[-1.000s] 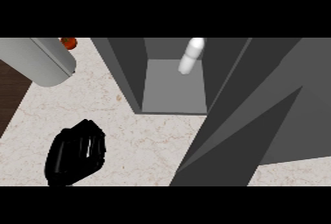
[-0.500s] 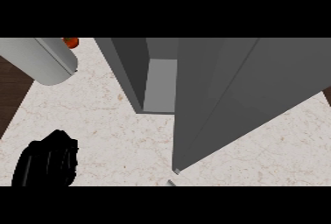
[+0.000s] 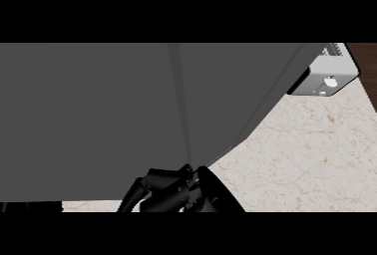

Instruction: Pick up the bottled water, place it into the cabinet and close the cabinet

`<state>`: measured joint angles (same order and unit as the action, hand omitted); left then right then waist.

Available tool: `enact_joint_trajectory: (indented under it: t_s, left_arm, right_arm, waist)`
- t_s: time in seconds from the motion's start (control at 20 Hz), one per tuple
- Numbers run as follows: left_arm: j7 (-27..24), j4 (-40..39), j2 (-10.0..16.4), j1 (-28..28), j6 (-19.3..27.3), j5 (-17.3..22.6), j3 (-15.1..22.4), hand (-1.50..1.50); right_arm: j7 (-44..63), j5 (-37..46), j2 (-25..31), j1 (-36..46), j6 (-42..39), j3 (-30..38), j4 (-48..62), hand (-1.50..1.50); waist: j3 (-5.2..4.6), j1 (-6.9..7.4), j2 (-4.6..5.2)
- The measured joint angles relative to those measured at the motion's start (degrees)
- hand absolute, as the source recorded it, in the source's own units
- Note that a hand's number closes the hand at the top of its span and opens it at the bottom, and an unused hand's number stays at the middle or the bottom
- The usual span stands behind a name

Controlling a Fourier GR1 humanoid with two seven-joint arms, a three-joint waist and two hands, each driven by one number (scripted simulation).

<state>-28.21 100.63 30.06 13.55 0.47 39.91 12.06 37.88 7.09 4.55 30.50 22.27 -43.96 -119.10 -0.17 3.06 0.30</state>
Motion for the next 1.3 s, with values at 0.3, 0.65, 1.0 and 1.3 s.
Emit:
enact_joint_trajectory:
  t_s: [0.3,0.65,1.0,1.3]
  left_arm:
    - [-0.9,-0.16,1.1,2.41,-3.51,0.91,-2.22,1.5]
    - [-0.44,-0.3,2.38,4.32,-6.74,2.45,-5.67,1.5]
    - [-0.41,-0.77,2.58,4.45,-8.74,2.33,-6.95,1.5]
    - [0.53,0.16,3.22,3.89,-9.26,2.63,-7.44,1.5]
  right_arm:
    - [-4.47,-12.21,-3.5,9.74,-2.26,11.85,15.97,1.5]
    - [-15.13,-21.49,-4.19,16.41,-12.41,22.66,36.02,1.5]
    - [-22.71,-25.35,-4.51,18.78,-22.38,24.97,44.63,1.5]
    - [-26.91,-26.76,-3.09,19.75,-28.32,25.72,47.86,1.5]
  waist:
    - [0.1,-0.49,0.13]
    - [0.12,-0.97,-0.23]
    - [-0.23,-0.49,-1.97]
    - [-0.68,0.34,-2.26]
